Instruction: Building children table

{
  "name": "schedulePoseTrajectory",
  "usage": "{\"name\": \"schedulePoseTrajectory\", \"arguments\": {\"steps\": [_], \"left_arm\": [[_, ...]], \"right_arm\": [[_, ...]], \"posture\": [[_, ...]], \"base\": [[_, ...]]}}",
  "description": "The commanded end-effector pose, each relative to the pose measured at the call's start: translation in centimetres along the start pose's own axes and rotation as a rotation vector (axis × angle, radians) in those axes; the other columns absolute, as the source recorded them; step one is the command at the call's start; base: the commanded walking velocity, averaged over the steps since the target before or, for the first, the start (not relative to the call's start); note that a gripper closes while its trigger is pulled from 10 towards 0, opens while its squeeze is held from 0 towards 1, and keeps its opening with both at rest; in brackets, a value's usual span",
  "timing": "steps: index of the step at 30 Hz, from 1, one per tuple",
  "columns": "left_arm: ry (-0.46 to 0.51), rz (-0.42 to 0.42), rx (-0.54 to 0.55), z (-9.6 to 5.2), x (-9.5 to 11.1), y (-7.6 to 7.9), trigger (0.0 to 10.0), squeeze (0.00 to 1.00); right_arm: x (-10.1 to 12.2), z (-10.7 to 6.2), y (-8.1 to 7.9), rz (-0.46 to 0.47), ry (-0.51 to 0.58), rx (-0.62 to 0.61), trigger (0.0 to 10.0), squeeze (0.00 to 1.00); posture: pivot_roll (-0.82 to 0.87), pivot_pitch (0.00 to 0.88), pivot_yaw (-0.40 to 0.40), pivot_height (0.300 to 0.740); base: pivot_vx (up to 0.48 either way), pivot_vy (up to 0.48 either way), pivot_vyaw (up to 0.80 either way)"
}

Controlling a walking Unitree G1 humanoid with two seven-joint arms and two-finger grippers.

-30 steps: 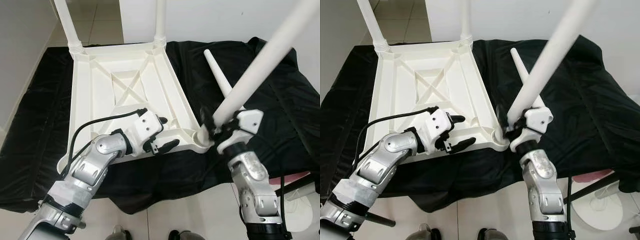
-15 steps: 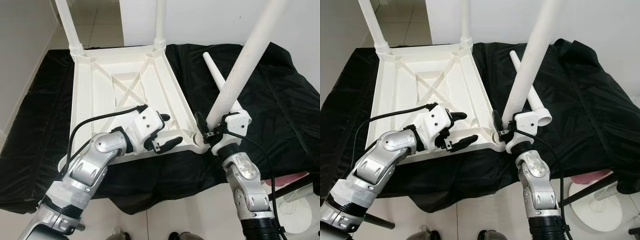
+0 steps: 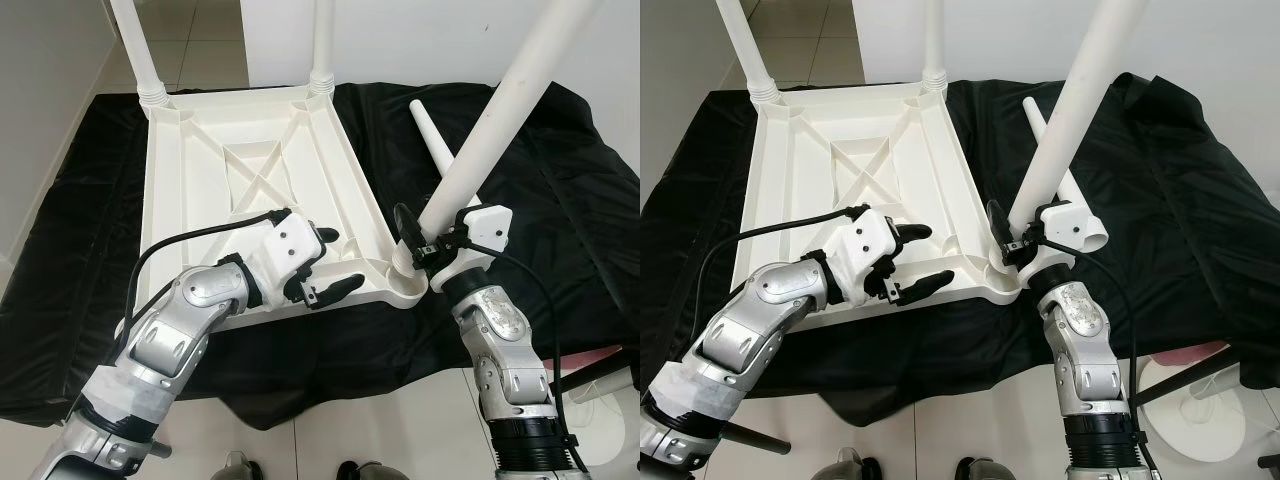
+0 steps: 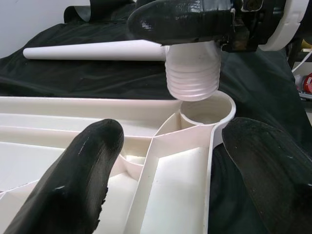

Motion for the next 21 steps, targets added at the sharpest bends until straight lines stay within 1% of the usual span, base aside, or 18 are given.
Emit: {"name": "schedulePoseTrajectory", "arguments": {"steps": [1,2,3,4,5,7,12,17,18,20,21], "left_arm": [[0.01,0.01,-0.051,-0.2,0.3,0.5,10.0,0.0],[0.01,0.009,-0.048,-0.2,0.4,0.6,10.0,0.0],[0.01,0.009,-0.048,-0.2,0.4,0.6,10.0,0.0],[0.01,0.01,-0.046,-0.2,0.5,0.7,10.0,0.0],[0.012,0.012,-0.045,-0.2,0.6,0.7,10.0,0.0],[0.011,0.017,-0.044,-0.3,0.6,0.7,10.0,0.0],[0.006,0.03,-0.039,-0.4,0.5,0.7,10.0,0.0],[0.01,0.037,-0.043,-0.4,0.7,0.8,10.0,0.0],[0.023,0.02,-0.063,-0.4,1.0,1.3,10.0,0.0],[0.026,0.014,-0.069,-0.4,1.0,1.4,10.0,0.0],[0.022,-0.026,-0.106,-0.5,1.0,1.9,10.0,0.0]], "right_arm": [[-0.1,-0.1,0.2,-0.003,0.001,-0.004,10.0,0.0],[-1.4,-0.6,0.2,0.0,-0.041,-0.006,10.0,0.0],[-1.4,-0.6,0.2,0.0,-0.041,-0.006,10.0,0.0],[-3.8,-1.7,0.4,-0.014,-0.129,-0.006,10.0,0.0],[-4.4,-2.1,0.4,-0.018,-0.15,-0.002,10.0,0.0],[-4.8,-2.4,0.3,-0.019,-0.165,0.004,10.0,0.0],[-5.0,-2.5,0.4,-0.02,-0.177,0.007,10.0,0.0],[-5.0,-2.4,0.2,-0.05,-0.181,0.028,10.0,0.0],[-5.1,-2.5,0.0,-0.077,-0.19,0.055,10.0,0.0],[-5.2,-2.5,-0.1,-0.085,-0.191,0.063,10.0,0.0],[-5.3,-2.6,-0.1,-0.103,-0.196,0.076,10.0,0.0]], "posture": [[-0.02,0.113,-0.017,0.74],[-0.02,0.114,-0.019,0.74],[-0.02,0.114,-0.019,0.74],[-0.02,0.114,-0.019,0.74],[-0.01,0.117,-0.022,0.74],[-0.02,0.119,-0.02,0.74],[-0.02,0.121,-0.018,0.74],[-0.02,0.125,-0.016,0.74],[-0.02,0.127,-0.014,0.74],[-0.02,0.127,-0.014,0.74],[-0.02,0.127,-0.014,0.74]], "base": [[0.0,0.0,0.0],[0.0,0.0,0.0],[0.0,0.0,0.0],[0.0,0.0,0.0],[0.0,0.0,0.0],[0.0,0.0,0.0],[0.0,0.0,0.0],[0.0,0.0,0.0],[0.0,0.0,0.0],[0.0,0.0,0.0],[0.0,0.0,0.0]]}}
Point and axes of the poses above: a point about 5 cm out from each wrist's last joint towards the gripper, its own z axis pointing out of the wrist towards the gripper, its own x axis along the axis of the wrist's last joint, y = z × x, the point moved 4 cm from there along z, pointing out of the wrist towards the gripper, and after that the axes turned 13 degrees about z, right-handed, at the moved point
